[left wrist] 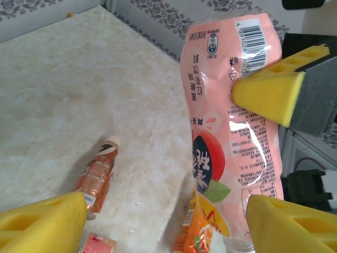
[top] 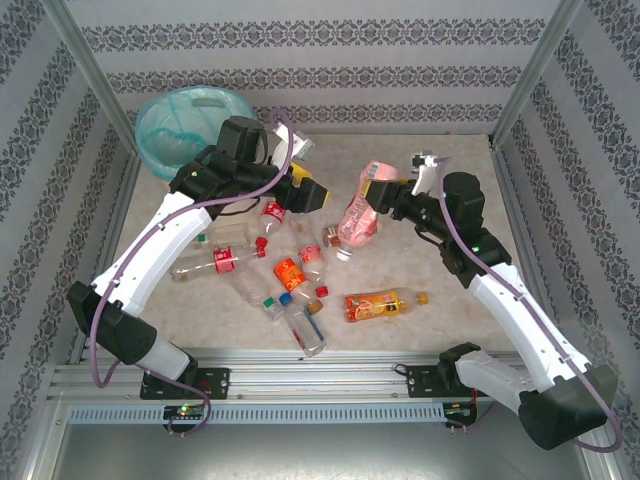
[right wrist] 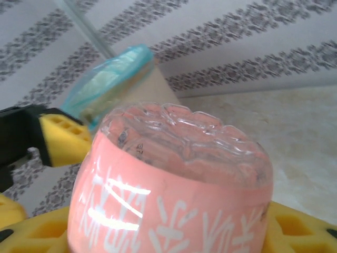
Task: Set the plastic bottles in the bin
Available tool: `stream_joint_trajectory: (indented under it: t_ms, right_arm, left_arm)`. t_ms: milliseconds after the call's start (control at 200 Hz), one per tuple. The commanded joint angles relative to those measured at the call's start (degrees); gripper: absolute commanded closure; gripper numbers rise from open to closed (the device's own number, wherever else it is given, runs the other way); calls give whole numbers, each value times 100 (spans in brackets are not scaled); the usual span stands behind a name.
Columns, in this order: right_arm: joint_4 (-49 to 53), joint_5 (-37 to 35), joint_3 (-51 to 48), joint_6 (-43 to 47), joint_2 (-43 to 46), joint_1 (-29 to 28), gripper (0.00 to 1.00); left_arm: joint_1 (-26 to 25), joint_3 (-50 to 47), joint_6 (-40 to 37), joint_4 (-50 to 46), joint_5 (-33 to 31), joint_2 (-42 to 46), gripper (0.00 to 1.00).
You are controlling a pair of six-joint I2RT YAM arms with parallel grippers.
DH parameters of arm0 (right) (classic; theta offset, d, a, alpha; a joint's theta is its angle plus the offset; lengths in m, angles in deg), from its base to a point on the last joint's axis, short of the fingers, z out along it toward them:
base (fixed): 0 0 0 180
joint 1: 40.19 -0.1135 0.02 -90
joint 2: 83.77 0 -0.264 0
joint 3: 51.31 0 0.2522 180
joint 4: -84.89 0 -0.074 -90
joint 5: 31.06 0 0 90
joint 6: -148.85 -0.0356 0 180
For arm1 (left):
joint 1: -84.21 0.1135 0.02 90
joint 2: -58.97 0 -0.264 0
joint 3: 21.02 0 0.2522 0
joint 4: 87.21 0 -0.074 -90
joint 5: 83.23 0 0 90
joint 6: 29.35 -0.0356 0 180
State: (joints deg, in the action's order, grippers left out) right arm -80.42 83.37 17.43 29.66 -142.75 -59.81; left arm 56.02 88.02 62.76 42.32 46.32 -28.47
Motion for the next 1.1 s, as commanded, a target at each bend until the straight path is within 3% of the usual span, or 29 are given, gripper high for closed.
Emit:
stream_joint_trajectory:
  t_ms: [0,300,495,1094]
  right_arm:
    - [-508,303,251,362,103,-135,43]
    - [-1129,717,360,514,99,-261,44]
    - [-1467,1056,465,543,116,-288,44]
    - [-1841,1389,917,598,-155,-564,46]
  left_arm:
    - [-56,141,148,330,502,9,20]
    - [91,-28,465,946,1400,106,19]
    - [208,-327,725,1538,1994,307,12]
    - [210,-818,1082,2412,2869,539,9]
